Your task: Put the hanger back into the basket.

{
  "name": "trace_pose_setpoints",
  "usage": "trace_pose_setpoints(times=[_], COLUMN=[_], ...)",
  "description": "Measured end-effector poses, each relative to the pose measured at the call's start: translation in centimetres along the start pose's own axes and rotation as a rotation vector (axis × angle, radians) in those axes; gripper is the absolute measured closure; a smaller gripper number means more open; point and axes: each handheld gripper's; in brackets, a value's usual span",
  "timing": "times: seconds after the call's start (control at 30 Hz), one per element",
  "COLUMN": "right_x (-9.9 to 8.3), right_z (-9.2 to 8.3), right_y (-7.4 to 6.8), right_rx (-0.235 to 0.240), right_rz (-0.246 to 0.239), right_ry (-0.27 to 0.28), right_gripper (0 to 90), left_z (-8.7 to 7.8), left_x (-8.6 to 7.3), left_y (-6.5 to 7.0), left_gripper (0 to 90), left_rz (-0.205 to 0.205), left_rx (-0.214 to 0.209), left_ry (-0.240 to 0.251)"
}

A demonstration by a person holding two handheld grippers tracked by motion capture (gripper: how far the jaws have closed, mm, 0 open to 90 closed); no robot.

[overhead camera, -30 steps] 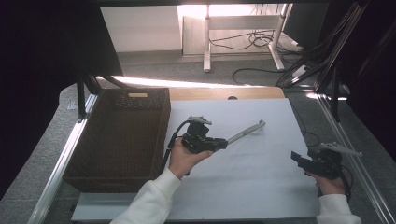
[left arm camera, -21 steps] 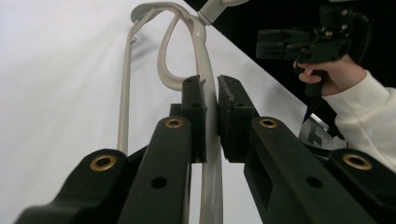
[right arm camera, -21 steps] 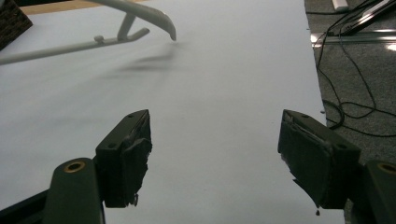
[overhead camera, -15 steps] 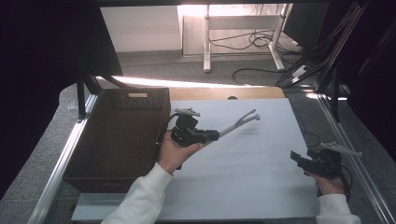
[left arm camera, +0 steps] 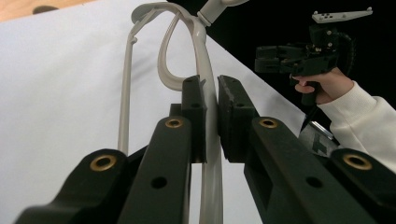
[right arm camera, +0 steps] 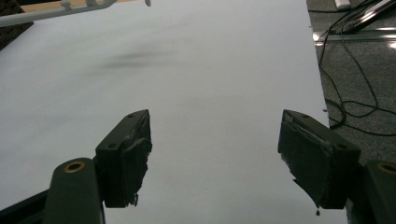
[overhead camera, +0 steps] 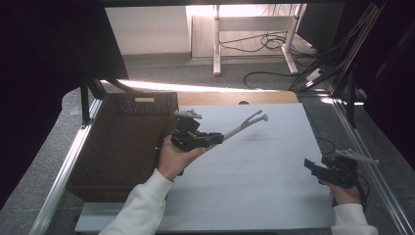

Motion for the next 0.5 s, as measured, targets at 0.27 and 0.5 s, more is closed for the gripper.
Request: trace_pose_setpoints(times=[0.27, 0.5], right_x=[0.0, 0.0], right_z=[0.0, 0.0], right_y=[0.0, 0.0], right_rx=[0.002, -0.002], right_rz=[0.001, 0.000], right_ry=[-0.002, 0.001], right_gripper=[26.2, 26.1], left_z=[-2.5, -4.4], left_x=[0.7, 1.0], left_y=[-0.2, -0.4], left_gripper=[82.5, 82.5], left_rz=[0.009, 0.017], left_rx=[0.014, 0.031], left_ry=[0.048, 0.077])
Point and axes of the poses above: each handheld gripper's, and its own axes: z roughly forward along the jaws, x roughly out of its top, y roughly to its right, and after that the axes turned 10 degrees about -z, right-handed
